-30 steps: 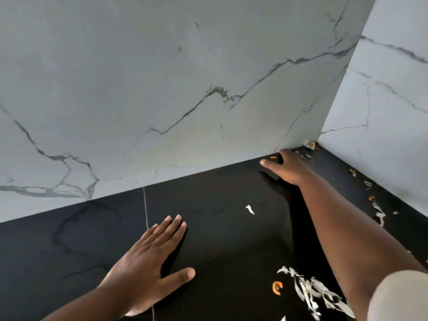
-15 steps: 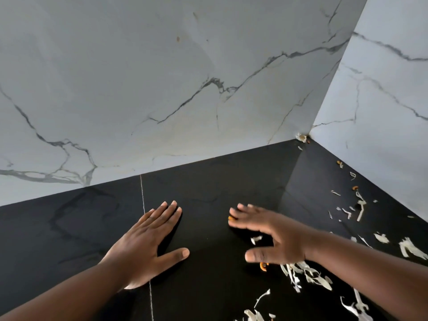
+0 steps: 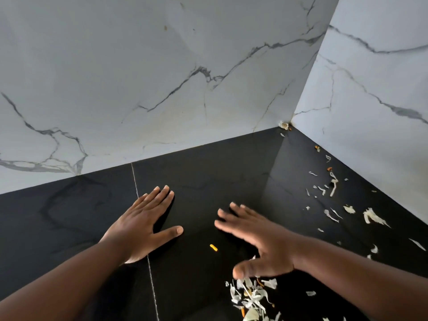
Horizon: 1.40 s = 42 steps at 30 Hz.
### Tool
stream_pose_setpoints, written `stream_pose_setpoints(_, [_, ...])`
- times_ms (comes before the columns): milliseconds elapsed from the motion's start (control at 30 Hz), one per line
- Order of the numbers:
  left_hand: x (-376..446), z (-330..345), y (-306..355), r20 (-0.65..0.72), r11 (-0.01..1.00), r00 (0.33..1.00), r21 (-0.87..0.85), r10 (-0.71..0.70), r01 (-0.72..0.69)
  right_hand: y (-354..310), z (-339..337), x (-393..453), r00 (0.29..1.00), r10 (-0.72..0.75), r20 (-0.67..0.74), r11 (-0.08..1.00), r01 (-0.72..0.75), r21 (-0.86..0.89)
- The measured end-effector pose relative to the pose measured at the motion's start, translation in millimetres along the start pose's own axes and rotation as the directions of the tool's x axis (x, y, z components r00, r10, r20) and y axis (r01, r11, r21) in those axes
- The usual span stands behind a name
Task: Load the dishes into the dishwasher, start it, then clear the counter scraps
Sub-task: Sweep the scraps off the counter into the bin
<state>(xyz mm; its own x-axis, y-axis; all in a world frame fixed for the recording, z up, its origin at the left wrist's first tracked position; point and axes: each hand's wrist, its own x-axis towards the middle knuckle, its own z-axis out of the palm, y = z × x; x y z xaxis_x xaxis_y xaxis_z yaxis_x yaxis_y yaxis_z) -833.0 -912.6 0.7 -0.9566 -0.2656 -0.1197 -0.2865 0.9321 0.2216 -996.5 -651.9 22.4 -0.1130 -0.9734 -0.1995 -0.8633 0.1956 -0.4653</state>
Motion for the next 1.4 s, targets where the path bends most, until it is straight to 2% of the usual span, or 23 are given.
stream_pose_setpoints(67, [-0.8,-0.3,0.7,-0.003,1.0,1.0,-0.011,0.003,-0.003,-18.8,9.7,-12.5,0.999,-0.032,0.026,0.998,0.031,0.051])
stream_pose_setpoints(133, [-1.0,-0.9,1.6,0.0,1.0,1.0,-0.009,-0.003,0.003,-28.9,13.7,-18.8,1.0,-0.02,0.022,0.978,0.015,0.207])
stream_pose_setpoints(233, [-1.2,-1.2,2.5,-0.002,1.0,1.0,0.003,-0.001,0.001,-38.7,8.6,-11.3,0.991,0.105,-0.078,0.888,-0.058,0.457])
stream_pose_setpoints(333, [-0.1,-0.2,1.2,-0.004,1.0,1.0,0.003,0.007,-0.007,-52.3,10.1,3.9,0.983,0.163,-0.079,0.912,-0.119,0.392])
stream_pose_setpoints(467, [-0.1,0.4,1.4,-0.015,1.0,1.0,-0.008,0.018,-0.018,-77.1,27.3,-5.2,0.995,0.096,-0.017,0.975,-0.09,0.203])
stream_pose_setpoints(567, [-0.7,-1.6,1.4,-0.008,1.0,1.0,-0.005,0.02,-0.02,-91.3,31.3,-30.5,0.994,0.098,0.038,0.979,-0.104,0.176])
stream_pose_setpoints(700, [-5.8,-3.9,3.8,-0.017,0.999,0.999,-0.04,0.029,-0.029,-98.2,14.4,-64.7,0.964,0.245,-0.101,0.935,-0.208,0.288])
stream_pose_setpoints(767, [-9.2,-6.8,7.0,-0.018,0.999,1.0,-0.046,0.003,-0.004,-92.9,-1.6,-82.5,0.927,0.339,-0.162,0.918,-0.288,0.271])
stream_pose_setpoints(900, [6.9,-21.7,42.3,-0.108,0.987,0.982,0.01,-0.156,0.158,-50.5,-31.9,-120.9,0.836,0.479,-0.269,0.877,-0.472,0.094])
stream_pose_setpoints(933, [13.5,-22.5,55.8,-0.122,0.989,0.983,0.04,-0.137,0.143,-36.3,-37.4,-128.1,0.805,0.52,-0.286,0.849,-0.522,0.076])
stream_pose_setpoints(1067, [54.0,-2.7,98.8,-0.05,0.985,0.993,0.139,0.108,-0.1,27.5,-59.9,-141.4,0.703,0.615,-0.356,0.77,-0.633,0.08])
stream_pose_setpoints(1167, [83.9,4.1,104.8,-0.018,0.986,0.993,0.122,0.116,-0.113,71.7,-74.3,-130.3,0.649,0.638,-0.415,0.745,-0.656,0.12])
stream_pose_setpoints(1267, [97.1,8.8,102.9,-0.031,0.987,0.994,0.121,0.108,-0.103,122.2,-88.5,-105.3,0.625,0.644,-0.441,0.739,-0.658,0.145])
stream_pose_setpoints(1400, [100.3,13.1,99.7,-0.019,0.989,0.995,0.118,0.094,-0.091,187.3,-101.9,-65.4,0.632,0.623,-0.461,0.761,-0.626,0.17])
